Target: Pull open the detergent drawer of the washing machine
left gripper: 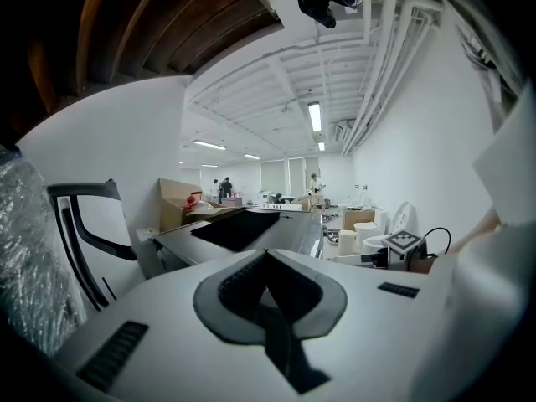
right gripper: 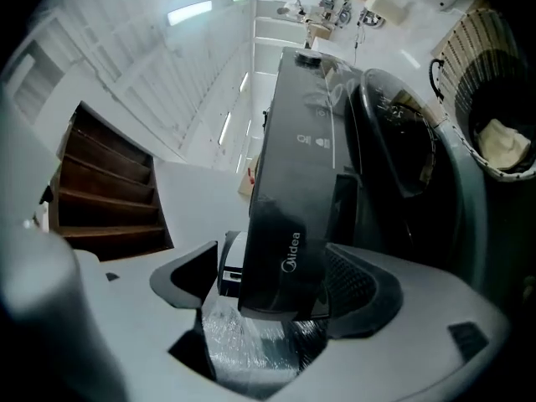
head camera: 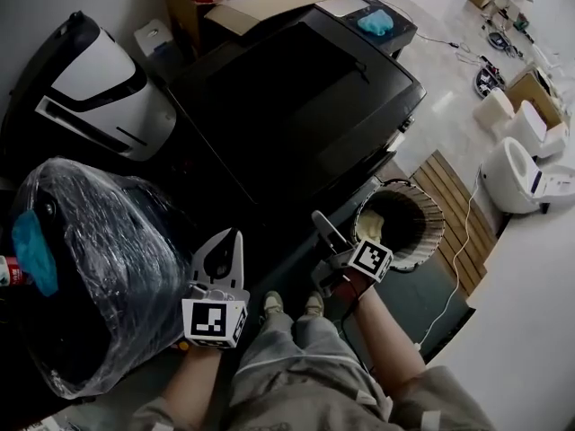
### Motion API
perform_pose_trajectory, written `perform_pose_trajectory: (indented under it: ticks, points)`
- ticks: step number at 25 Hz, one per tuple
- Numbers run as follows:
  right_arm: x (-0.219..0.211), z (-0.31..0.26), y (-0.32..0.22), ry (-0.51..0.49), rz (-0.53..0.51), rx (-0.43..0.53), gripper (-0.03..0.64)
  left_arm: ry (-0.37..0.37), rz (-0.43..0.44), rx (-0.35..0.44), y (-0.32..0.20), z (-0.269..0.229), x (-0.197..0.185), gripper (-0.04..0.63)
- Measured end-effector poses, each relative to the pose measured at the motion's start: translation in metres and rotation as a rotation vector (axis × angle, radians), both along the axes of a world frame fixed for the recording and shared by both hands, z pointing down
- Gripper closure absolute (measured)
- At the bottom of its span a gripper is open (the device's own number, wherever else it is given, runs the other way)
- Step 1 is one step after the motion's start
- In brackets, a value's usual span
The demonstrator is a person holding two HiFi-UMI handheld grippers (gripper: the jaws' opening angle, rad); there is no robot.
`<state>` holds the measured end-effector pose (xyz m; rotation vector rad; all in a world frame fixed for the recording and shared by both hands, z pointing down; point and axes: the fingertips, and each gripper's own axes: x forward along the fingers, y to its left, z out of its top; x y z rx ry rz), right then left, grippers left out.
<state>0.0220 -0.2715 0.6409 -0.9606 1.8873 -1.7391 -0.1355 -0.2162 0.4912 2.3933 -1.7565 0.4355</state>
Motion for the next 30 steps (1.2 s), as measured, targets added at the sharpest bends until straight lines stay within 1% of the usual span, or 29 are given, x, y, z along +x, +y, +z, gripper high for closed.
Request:
perform_pose_trajectory:
  ticks: [4, 10, 17, 24, 30]
  points:
    - [-0.006, 0.013, -0.008, -0.071, 0.033, 0.001, 0.226, 0.016, -0.006, -0.021, -0.002, 0.019, -0.009, 0.578]
    - [-0.016, 0.018, -0.021, -0.141, 0.050, 0.065, 0.212, 0.018, -0.012, -0.063, -0.004, 0.043, -0.019, 0.578]
    - [-0.022, 0.023, -0.032, -0.218, 0.084, 0.067, 0.212, 0.024, -0.021, -0.081, -0.005, 0.056, -0.026, 0.578]
    - [-0.020, 0.025, -0.030, -0.221, 0.093, 0.057, 0.213, 0.025, -0.024, -0.084, -0.002, 0.055, -0.026, 0.580]
    - [-0.007, 0.023, -0.015, -0.222, 0.104, 0.039, 0.213, 0.020, -0.018, -0.094, 0.004, 0.051, -0.019, 0.580]
